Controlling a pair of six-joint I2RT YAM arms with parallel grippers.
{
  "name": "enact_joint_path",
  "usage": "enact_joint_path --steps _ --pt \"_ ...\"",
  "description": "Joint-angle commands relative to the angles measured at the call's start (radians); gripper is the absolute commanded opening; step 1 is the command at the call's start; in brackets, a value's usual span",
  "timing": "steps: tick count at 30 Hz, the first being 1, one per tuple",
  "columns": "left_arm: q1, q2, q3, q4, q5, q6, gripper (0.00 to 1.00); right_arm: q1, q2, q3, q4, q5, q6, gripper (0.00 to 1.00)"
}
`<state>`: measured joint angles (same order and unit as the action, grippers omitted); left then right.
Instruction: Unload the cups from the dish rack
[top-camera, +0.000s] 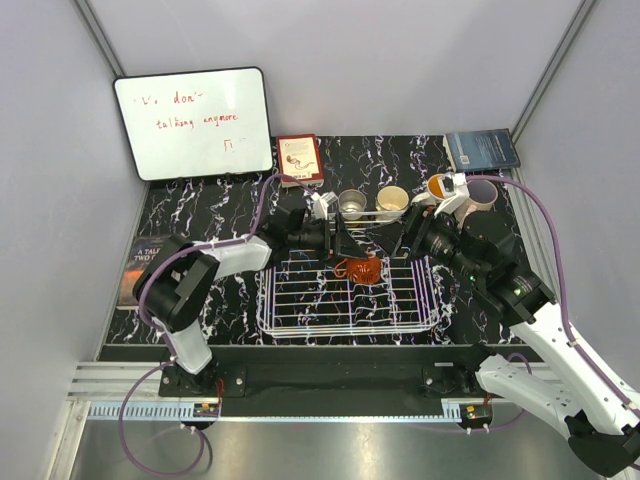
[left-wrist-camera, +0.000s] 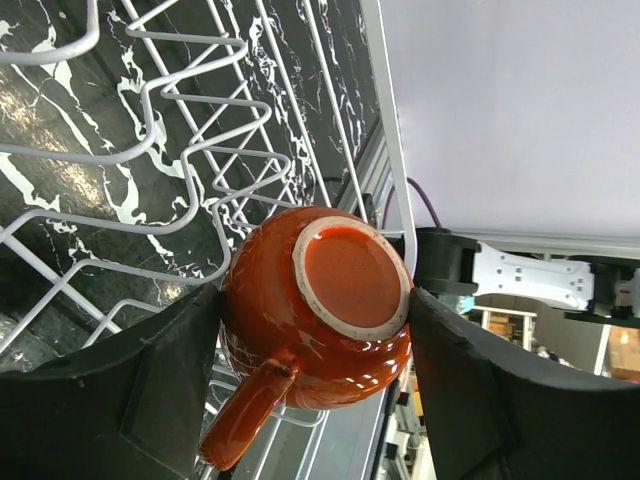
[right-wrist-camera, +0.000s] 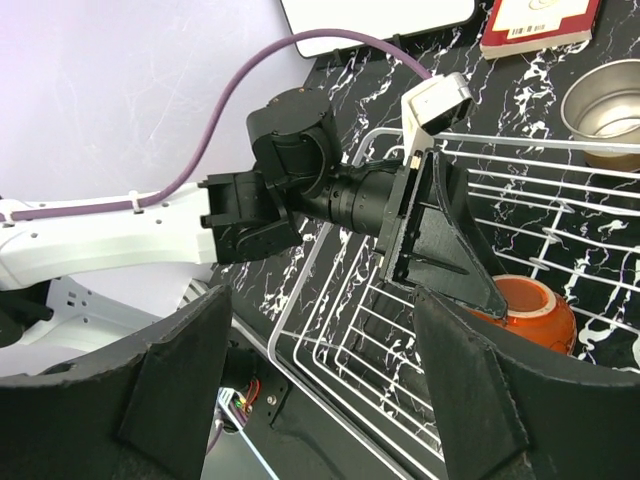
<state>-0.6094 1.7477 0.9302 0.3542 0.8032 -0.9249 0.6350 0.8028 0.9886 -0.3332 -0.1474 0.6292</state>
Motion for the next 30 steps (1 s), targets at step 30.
enact_joint_path --steps 30 --pt "-0.250 -0.054 0.160 -0.627 -0.674 0.426 0.00 0.003 0.026 -0.004 -0.006 0.016 -0.045 0.80"
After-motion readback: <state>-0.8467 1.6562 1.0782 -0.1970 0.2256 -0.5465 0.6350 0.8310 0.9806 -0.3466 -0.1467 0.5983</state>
